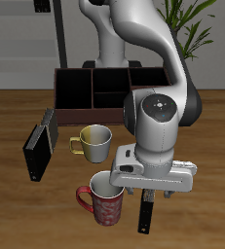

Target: Place the left black book into the back desk caddy's left compartment

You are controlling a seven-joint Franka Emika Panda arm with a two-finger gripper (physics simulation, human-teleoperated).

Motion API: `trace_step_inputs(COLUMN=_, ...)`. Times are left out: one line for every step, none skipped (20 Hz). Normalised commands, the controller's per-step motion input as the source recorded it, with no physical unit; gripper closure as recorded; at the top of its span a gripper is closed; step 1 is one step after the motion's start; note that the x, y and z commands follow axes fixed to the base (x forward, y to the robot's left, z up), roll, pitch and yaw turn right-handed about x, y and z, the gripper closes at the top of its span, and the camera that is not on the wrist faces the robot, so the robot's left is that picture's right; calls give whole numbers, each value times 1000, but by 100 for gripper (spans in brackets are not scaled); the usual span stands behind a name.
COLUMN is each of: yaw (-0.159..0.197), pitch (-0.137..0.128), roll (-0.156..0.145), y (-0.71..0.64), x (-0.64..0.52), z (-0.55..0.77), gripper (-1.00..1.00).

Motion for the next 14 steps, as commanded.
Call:
trace_step_inputs(yaw=95, pitch=17, roll=8, y=-82, x=-27, z=-298, gripper=-100)
trace_step_inputs(yaw=-40, pitch=38, roll=-24, y=-118, x=-64, z=-291, gripper=100)
trace_step_inputs(yaw=16, pitch=14, roll=6, y=-32, x=-11, z=-108, gripper=100)
trace_step_inputs(yaw=-40, pitch=24, roll=4, y=-140, x=-70, z=-202, gripper=100)
trace_step_inputs(yaw=-8, pitch=29, roll=-21, y=-68, x=-62, z=-59, gripper=100)
trace_step_inputs(yaw=0, pitch=0, roll=0, y=0, x=0, z=0, gripper=100)
trace_step_inputs(yaw=7, pitch=-2, roll=9, y=-75, x=-137, z=17, gripper=100)
trace_step_inputs(yaw=-12, pitch=-12, roll=16, y=17, x=-57, z=87, gripper=100)
trace_step_inputs(yaw=0, pitch=0, roll=0, y=-34, x=-23, z=44, gripper=100)
trace_step_inputs(yaw=20, pitch=-66, roll=47, y=181, x=-256, z=409, gripper=100)
trace_step_inputs(yaw=0, pitch=0, roll=0, y=0, x=0, z=0, gripper=100)
trace_step_inputs(yaw=8, pitch=-20, roll=1, y=-48, x=-63, z=228, gripper=100)
trace_step_inputs(yaw=28, pitch=-46, roll=32, y=216, x=-174, z=281, gripper=100)
trace_step_inputs(yaw=14, pitch=-51, roll=47, y=127, x=-146, z=323, gripper=100)
